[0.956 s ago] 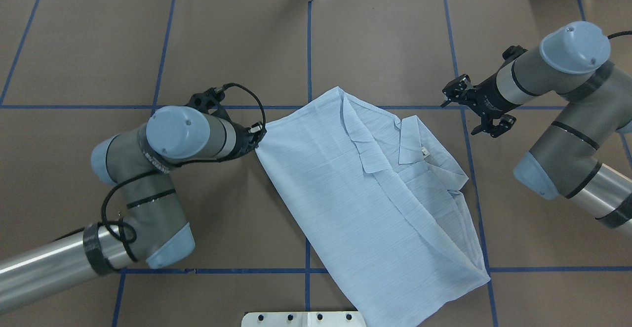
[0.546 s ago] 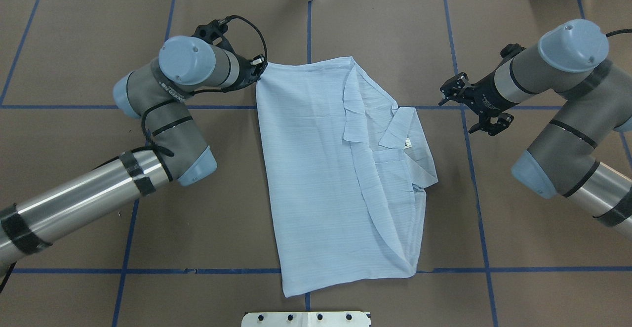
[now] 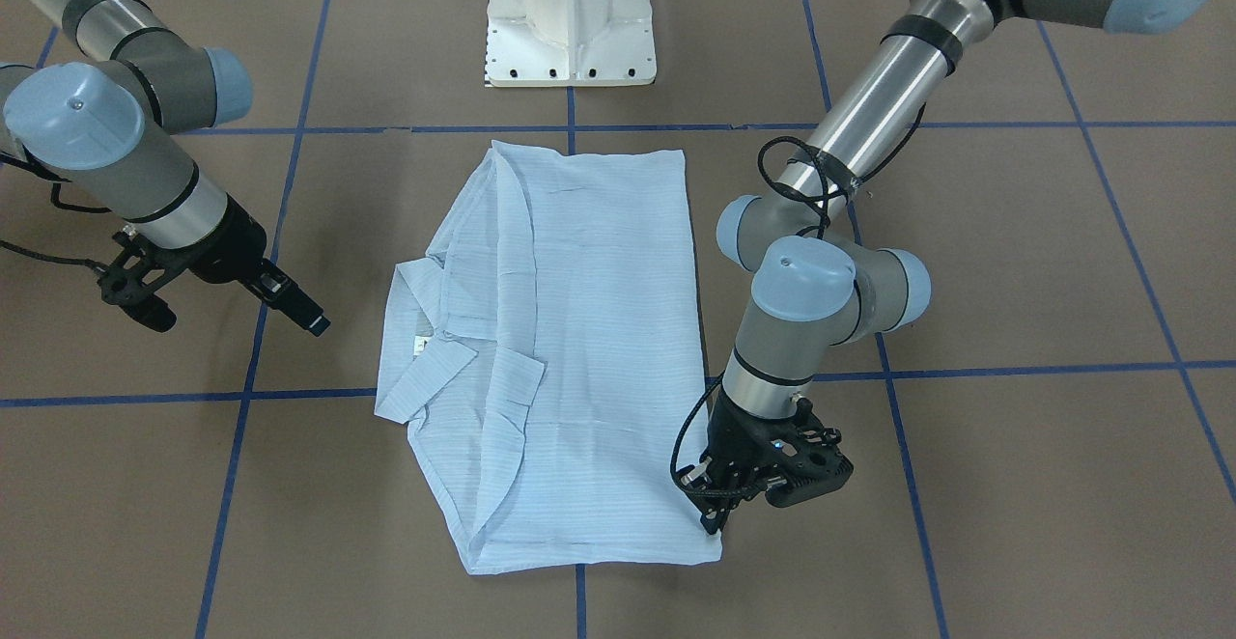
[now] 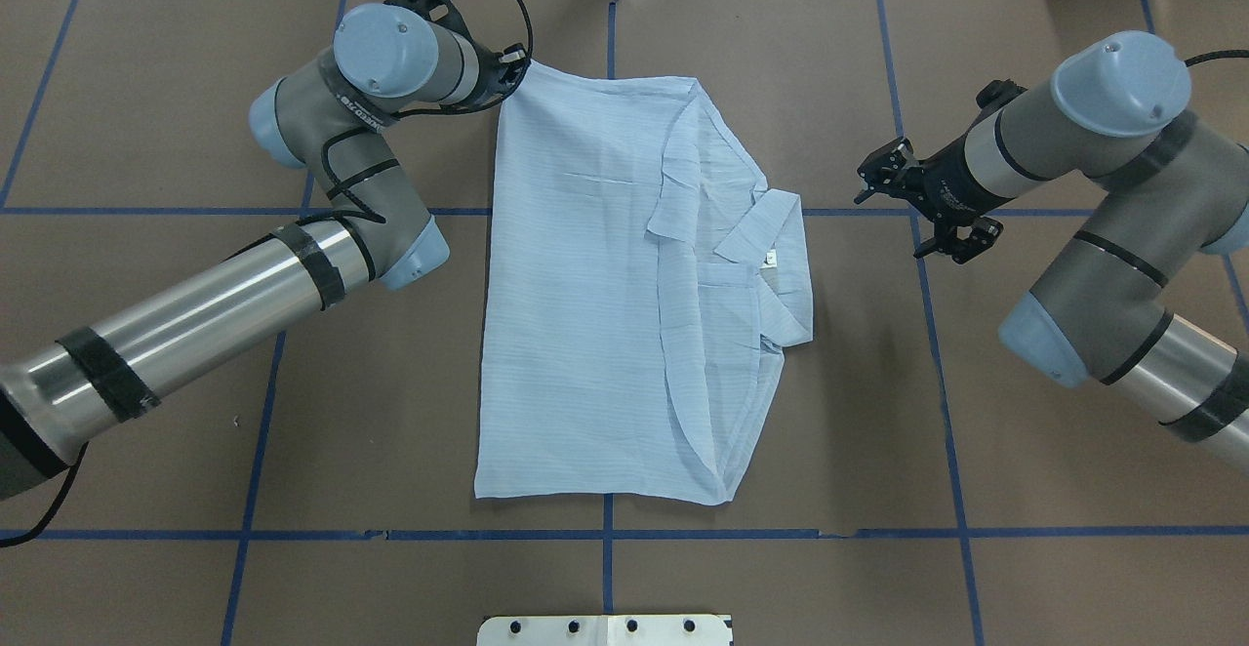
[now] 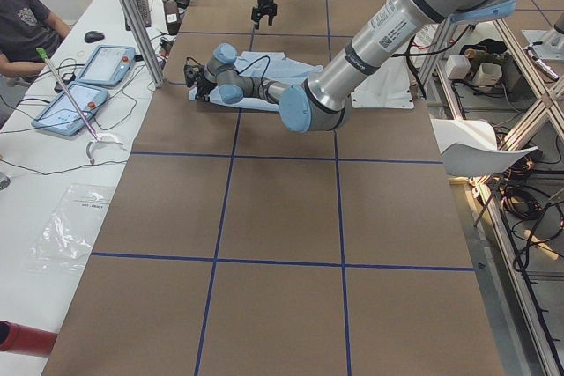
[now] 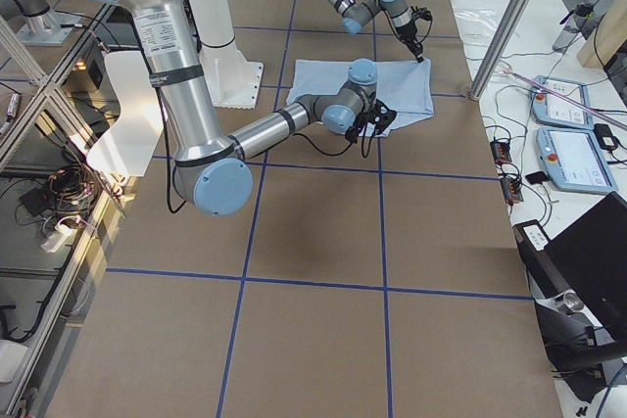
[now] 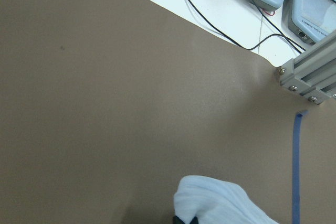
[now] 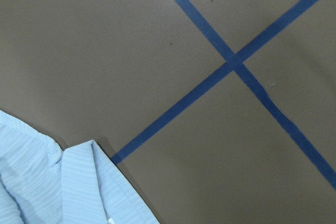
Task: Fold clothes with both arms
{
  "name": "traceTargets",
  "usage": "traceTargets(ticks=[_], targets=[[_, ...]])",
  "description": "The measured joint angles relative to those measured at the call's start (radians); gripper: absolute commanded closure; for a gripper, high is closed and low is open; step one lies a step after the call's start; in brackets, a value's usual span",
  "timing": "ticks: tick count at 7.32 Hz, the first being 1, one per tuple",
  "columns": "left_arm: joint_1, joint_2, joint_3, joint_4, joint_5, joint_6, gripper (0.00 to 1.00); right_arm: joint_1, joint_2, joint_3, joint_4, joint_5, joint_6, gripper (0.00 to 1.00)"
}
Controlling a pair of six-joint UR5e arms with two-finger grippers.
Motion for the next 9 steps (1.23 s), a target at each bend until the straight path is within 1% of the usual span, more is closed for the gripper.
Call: traceTargets(ticks=[1,2,3,4,5,6,7,8,9], targets=[[-0.005,0.01,-0.029,-0.003,-0.019,0.003,0.39,-0.027,0.018,0.0,-0.003,-0.032,0.0,0.0],[-0.01,0.067,-0.126,0.003,-0.054,0.006,0.39,-0.068,0.037,0.002,-0.005,-0.078,0.0,0.0],[-0.012,0.165,-0.27,0.018,-0.101,0.008,0.39,-0.114,0.06,0.005,-0.009,-0.119,-0.002,0.0],[-0.014,0.269,-0.425,0.053,-0.143,0.014,0.39,-0.156,0.088,0.008,-0.019,-0.142,-0.003,0.0],[-0.016,0.358,-0.559,0.099,-0.163,0.039,0.39,-0.198,0.109,0.018,-0.031,-0.162,-0.011,0.0],[-0.018,0.429,-0.661,0.143,-0.171,0.089,0.39,-0.247,0.121,0.038,-0.044,-0.194,-0.041,0.0],[-0.022,0.484,-0.731,0.173,-0.173,0.139,0.39,-0.296,0.13,0.067,-0.073,-0.23,-0.097,0.0],[-0.027,0.518,-0.767,0.187,-0.175,0.171,0.39,-0.344,0.14,0.1,-0.135,-0.271,-0.177,0.0],[-0.03,0.536,-0.782,0.192,-0.176,0.184,0.39,-0.392,0.159,0.13,-0.225,-0.324,-0.264,0.0]])
